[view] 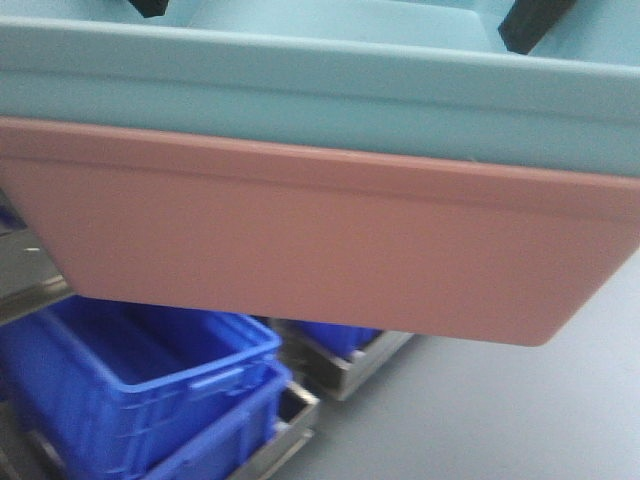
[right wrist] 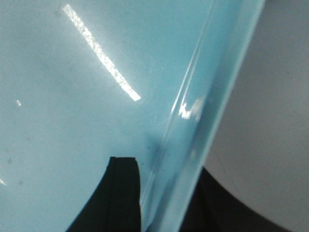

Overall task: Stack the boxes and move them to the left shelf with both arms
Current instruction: 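Keep gripping the stacked bins as the base approaches the shelf rack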

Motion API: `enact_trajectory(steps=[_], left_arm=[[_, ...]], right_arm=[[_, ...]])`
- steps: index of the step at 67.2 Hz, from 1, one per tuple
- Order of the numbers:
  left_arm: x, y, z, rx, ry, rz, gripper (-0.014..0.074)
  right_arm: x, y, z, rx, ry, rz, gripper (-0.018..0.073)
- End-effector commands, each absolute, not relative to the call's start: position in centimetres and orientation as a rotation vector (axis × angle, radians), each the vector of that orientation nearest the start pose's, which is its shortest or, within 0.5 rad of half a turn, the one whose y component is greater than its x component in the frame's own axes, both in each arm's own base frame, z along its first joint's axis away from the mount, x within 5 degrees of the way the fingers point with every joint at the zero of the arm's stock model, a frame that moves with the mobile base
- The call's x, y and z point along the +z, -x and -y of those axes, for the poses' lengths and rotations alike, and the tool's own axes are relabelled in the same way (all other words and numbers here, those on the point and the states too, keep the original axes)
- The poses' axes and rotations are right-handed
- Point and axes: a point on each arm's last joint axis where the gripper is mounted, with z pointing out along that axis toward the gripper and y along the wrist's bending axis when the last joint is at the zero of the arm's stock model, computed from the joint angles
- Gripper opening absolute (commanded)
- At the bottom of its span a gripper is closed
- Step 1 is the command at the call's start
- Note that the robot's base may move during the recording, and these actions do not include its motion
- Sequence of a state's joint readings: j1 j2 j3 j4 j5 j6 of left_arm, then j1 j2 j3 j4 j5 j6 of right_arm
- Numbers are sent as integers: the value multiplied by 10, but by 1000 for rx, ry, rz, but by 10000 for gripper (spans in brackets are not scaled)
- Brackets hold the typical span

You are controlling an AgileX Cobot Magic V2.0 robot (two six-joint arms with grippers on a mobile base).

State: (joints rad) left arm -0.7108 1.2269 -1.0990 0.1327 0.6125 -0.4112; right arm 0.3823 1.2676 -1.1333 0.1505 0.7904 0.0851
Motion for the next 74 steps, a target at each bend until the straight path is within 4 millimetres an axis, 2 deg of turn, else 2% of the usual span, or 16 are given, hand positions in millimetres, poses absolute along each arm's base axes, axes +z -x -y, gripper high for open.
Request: enact_trajectory(steps=[1,74], left_arm=[[392,-196,166,-543,-449,-2033,-5],[392,-196,166,-543,-449,-2033,-5]], right_arm=[[372,-245,-100,333,309,-2239,55],[372,-245,-100,333,309,-2239,55]])
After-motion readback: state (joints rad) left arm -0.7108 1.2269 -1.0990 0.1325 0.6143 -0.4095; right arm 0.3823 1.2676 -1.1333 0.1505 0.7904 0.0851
